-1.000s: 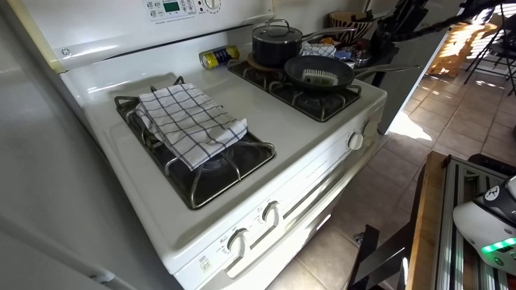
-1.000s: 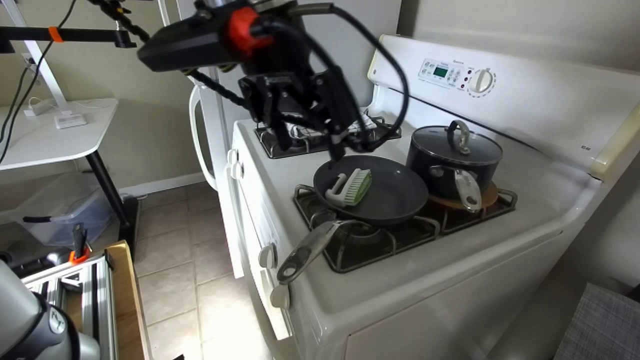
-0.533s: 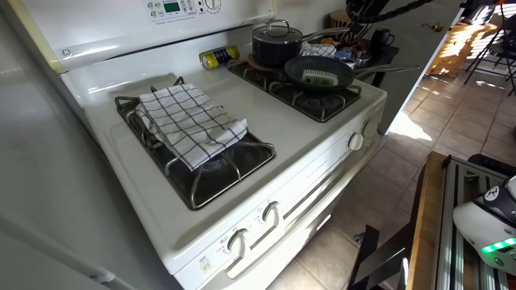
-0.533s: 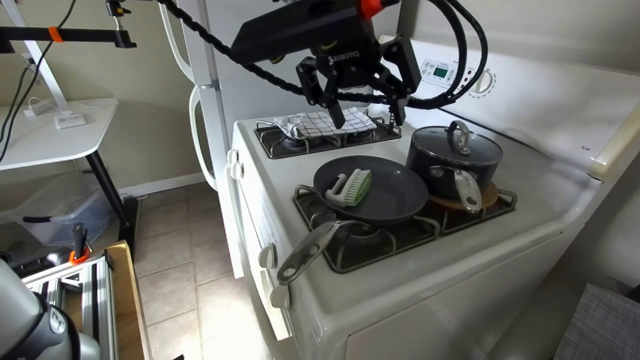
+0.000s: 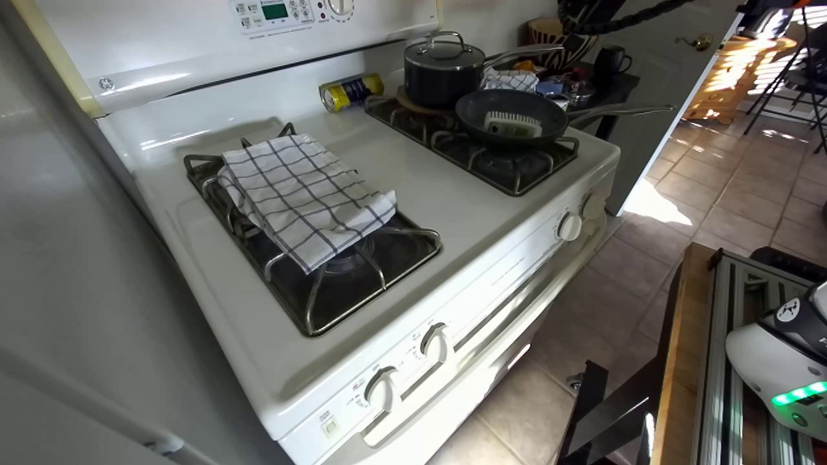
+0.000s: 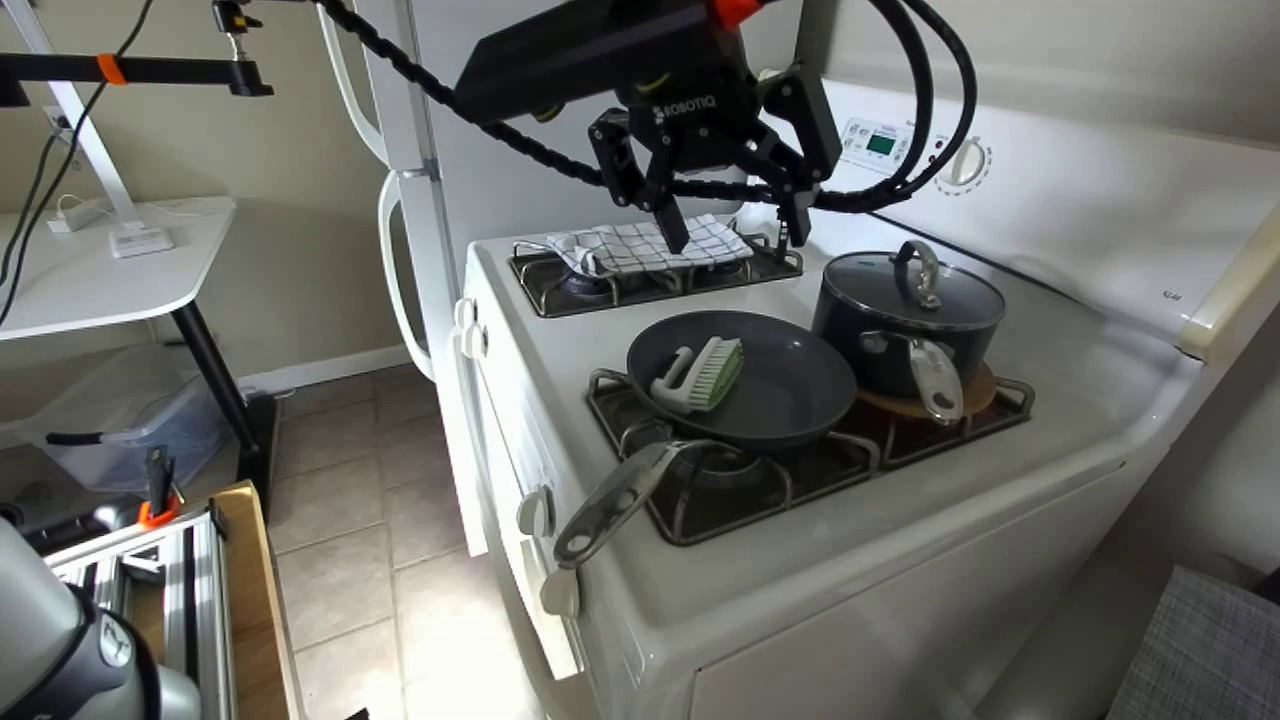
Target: Remove the glass lid from the pot and put it on the white towel
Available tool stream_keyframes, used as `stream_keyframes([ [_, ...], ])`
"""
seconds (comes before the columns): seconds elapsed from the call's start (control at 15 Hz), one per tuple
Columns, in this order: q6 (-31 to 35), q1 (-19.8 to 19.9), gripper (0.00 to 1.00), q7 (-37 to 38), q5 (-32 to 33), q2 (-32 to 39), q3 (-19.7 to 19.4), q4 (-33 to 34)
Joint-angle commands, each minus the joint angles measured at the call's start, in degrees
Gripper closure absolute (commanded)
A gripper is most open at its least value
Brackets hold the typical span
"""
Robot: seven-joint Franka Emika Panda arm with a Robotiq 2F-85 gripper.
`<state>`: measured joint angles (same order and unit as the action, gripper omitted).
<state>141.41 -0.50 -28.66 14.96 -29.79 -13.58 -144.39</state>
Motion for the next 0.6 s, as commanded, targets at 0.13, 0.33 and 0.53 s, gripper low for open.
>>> stream_keyframes([
  [0.13, 4.2, 0.4, 0.00, -0.3, -2.1, 1.8, -0.4, 0.7],
  [0.33, 12.7, -1.5, 0.00, -3.3, -4.8, 6.5, -3.0, 3.2],
  [0.53, 19.7, -6.9, 0.00, -10.8, -12.2, 11.7, -7.3, 5.7],
])
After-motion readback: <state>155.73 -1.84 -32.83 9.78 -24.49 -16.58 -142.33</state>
